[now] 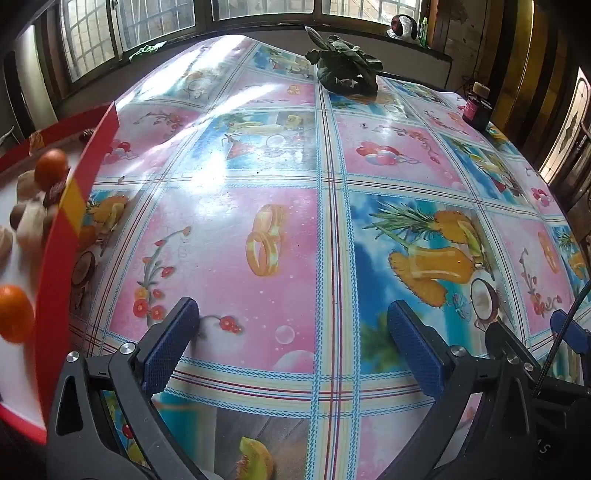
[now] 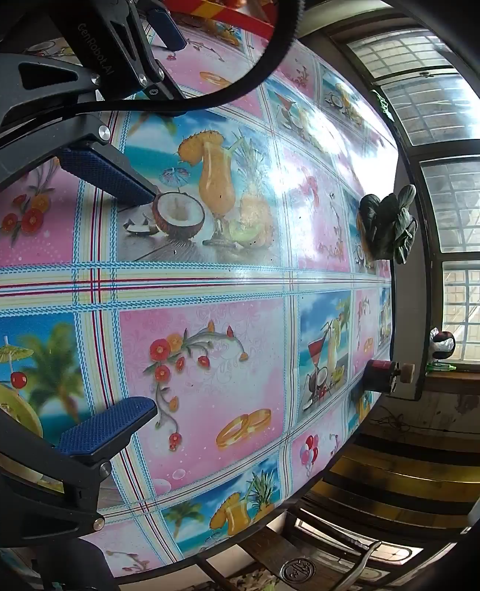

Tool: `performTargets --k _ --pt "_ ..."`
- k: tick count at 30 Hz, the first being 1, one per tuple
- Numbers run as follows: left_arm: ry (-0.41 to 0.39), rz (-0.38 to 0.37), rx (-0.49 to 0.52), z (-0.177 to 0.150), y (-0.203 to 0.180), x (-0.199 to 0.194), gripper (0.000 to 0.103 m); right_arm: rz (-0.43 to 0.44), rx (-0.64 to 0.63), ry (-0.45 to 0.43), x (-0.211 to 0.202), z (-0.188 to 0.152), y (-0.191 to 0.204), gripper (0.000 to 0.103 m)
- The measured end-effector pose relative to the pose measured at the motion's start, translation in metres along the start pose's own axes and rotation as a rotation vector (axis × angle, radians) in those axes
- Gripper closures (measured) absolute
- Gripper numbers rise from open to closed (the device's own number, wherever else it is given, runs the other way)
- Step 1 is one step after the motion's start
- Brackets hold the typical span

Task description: Organize fruits

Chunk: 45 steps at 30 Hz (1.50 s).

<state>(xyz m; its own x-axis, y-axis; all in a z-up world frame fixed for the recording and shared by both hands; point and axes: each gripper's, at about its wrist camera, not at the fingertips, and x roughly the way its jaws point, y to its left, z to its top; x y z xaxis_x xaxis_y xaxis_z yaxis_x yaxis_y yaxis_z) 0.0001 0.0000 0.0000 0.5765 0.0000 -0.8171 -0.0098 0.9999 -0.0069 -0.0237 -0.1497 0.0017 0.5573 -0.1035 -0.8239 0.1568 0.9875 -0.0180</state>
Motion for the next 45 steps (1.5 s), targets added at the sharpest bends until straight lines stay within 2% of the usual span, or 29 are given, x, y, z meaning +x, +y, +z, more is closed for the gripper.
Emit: performTargets --k 31,34,45 --pt "0.000 0.000 0.000 0.000 0.000 0.000 0.000 -0.001 -0.001 -0.001 0.000 0.000 0.000 0.000" --pt "-0.001 0.000 0.000 -0.005 0.012 -0.004 0.000 -0.001 0.000 -0.001 0.000 0.000 -0.001 0.000" --pt "-0.002 0.003 -0.002 0.001 0.005 0.000 0.000 -0.004 0.001 -0.001 0.002 0.001 -0.001 0.000"
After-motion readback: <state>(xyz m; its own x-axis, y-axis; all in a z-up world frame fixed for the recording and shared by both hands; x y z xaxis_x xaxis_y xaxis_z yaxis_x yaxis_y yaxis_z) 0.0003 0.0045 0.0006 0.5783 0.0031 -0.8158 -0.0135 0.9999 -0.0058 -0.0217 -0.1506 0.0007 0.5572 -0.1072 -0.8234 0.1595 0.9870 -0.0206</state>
